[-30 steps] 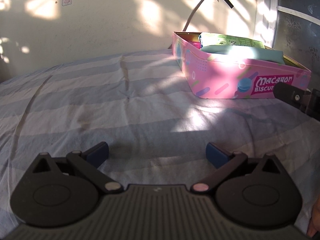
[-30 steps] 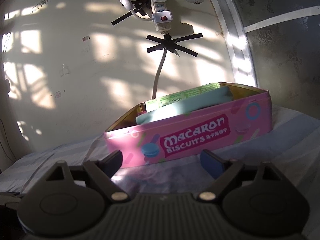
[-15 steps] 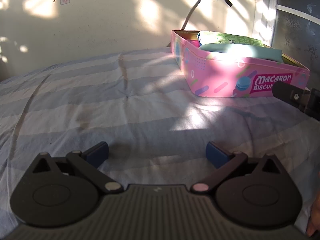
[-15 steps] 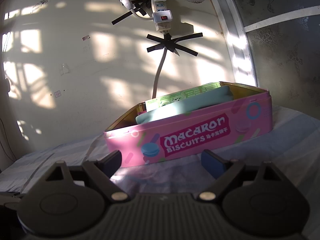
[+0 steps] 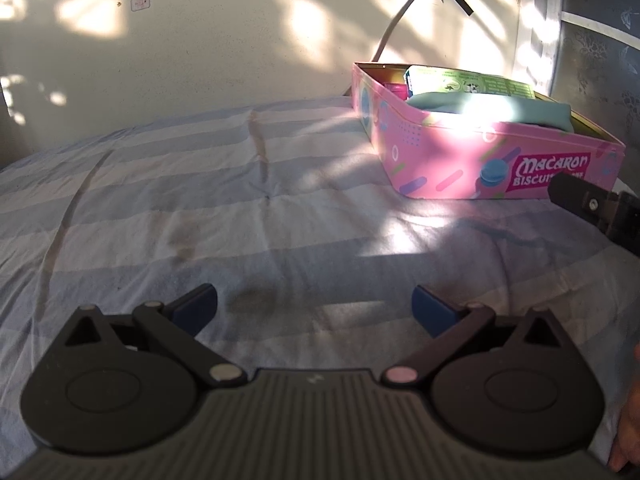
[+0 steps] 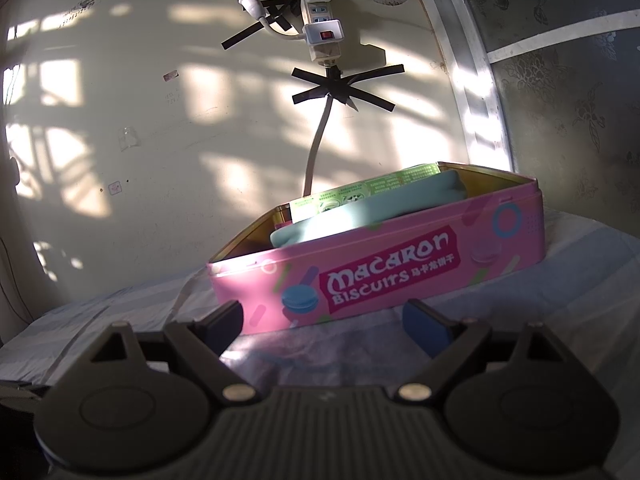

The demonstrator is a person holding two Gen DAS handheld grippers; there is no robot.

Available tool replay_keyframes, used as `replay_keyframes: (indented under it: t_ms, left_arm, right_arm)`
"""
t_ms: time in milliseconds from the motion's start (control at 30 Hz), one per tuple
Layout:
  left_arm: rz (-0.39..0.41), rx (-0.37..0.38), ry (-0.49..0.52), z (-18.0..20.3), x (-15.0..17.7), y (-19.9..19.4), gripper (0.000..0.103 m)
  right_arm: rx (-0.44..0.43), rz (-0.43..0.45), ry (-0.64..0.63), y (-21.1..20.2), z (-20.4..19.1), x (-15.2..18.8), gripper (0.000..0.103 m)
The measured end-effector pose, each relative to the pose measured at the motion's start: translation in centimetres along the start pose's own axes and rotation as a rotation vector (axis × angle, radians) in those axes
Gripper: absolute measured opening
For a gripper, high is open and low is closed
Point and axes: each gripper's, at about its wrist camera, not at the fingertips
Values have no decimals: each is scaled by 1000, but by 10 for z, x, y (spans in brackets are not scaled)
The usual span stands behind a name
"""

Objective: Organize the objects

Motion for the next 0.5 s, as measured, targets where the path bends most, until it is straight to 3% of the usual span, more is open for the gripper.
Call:
replay_keyframes:
  t_ms: [500]
  left_arm:
    - [16,8,12,4,-5,-9,103]
  right_arm:
    - [6,3,14,-2,1,1,91]
Point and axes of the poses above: each gripper's, at about its wrist camera, not at the fingertips, and y roughly the way its jaws point, z to its right, x to its underside, and after that the axes turned 14 degrees about x, right-handed
